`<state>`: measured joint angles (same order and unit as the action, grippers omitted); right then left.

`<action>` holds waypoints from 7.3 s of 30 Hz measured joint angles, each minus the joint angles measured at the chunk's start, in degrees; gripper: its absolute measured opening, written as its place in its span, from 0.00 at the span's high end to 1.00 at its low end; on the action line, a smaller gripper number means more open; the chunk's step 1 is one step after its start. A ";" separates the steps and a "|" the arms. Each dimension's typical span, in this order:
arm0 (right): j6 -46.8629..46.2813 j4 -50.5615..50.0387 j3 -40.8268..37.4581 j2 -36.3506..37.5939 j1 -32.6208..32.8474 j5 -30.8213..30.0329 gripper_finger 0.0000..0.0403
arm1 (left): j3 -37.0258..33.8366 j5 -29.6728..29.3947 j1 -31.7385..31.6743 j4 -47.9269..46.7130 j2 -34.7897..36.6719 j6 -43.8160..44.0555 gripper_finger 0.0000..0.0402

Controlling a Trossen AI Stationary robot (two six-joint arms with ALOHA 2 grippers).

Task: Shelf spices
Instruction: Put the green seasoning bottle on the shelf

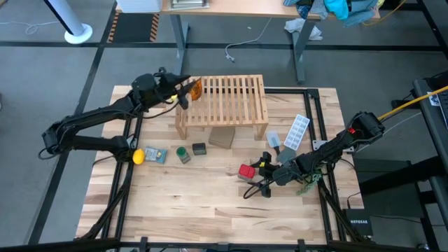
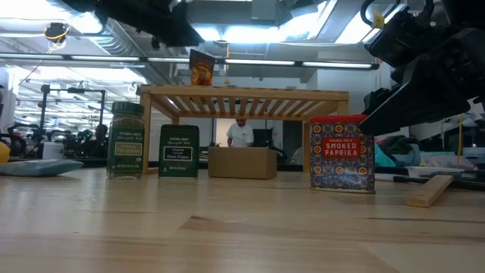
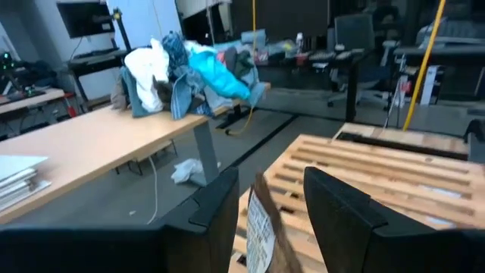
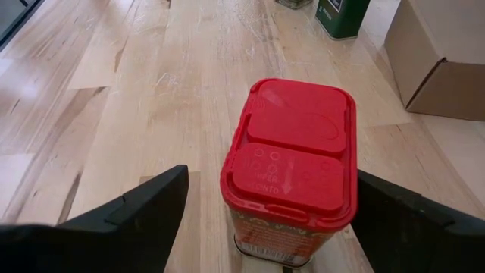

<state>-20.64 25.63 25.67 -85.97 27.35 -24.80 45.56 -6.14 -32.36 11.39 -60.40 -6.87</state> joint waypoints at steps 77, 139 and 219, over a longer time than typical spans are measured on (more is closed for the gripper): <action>-0.02 -0.04 -0.02 0.00 0.00 3.45 0.15 | -21.75 -21.56 53.77 -25.70 0.00 53.24 0.68; 0.00 -0.07 -0.02 -0.02 0.00 3.45 0.15 | -21.75 -21.63 52.46 -17.77 -8.02 55.32 0.68; -0.01 -0.11 -0.02 -0.02 0.00 3.43 0.15 | -17.49 -40.33 60.05 18.23 -37.94 57.58 0.54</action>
<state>-20.66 25.51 25.65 -86.00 27.35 -21.37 28.07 -46.47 27.69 29.62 -98.35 50.71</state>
